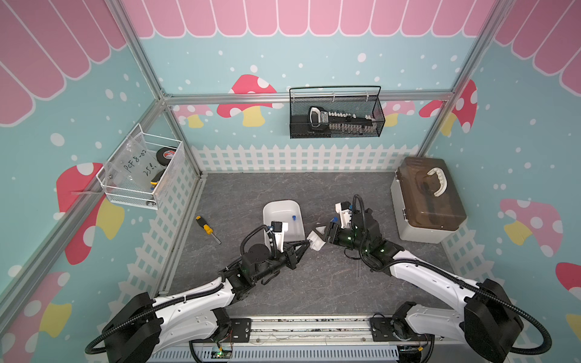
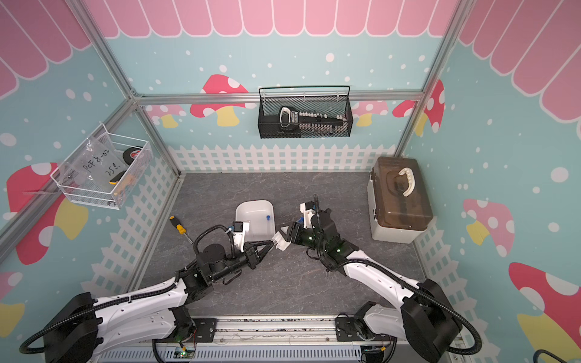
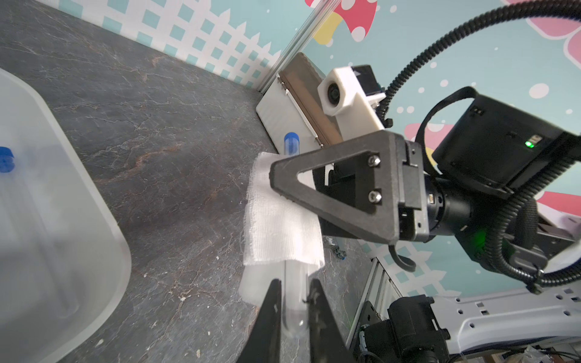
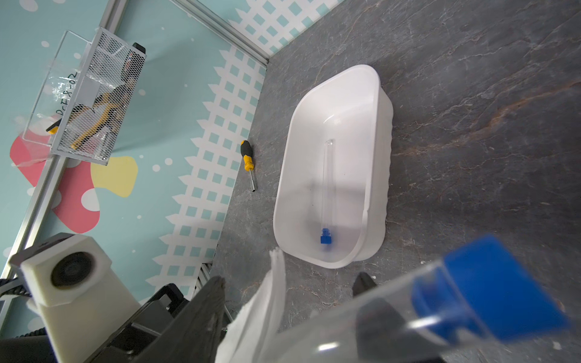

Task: Wipe the exteriors of test tubes
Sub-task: Wipe the dirt from the test tube.

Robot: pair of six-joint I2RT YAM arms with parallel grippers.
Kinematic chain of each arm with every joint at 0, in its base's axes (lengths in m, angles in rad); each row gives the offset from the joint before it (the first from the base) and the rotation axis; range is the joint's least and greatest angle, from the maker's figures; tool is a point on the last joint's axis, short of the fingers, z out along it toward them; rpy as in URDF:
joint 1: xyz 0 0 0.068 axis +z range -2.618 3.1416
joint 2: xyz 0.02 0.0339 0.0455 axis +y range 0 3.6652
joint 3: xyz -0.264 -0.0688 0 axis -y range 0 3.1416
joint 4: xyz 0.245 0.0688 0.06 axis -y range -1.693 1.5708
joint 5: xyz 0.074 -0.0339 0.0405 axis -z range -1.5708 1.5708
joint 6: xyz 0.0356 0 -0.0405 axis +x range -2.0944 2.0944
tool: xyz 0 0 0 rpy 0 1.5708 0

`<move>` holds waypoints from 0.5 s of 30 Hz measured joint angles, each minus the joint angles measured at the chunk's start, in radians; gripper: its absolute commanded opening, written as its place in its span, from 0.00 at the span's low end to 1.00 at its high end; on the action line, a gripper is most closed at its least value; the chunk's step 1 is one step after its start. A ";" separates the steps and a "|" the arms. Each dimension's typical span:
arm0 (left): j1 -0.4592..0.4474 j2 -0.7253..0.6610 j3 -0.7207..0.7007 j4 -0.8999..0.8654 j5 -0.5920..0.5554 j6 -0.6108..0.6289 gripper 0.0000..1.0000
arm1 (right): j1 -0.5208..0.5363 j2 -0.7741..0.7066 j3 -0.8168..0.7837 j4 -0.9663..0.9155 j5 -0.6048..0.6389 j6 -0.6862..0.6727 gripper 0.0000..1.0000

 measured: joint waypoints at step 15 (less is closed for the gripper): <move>-0.047 0.071 0.000 0.051 -0.015 -0.022 0.14 | 0.013 0.011 -0.025 0.089 0.026 0.046 0.33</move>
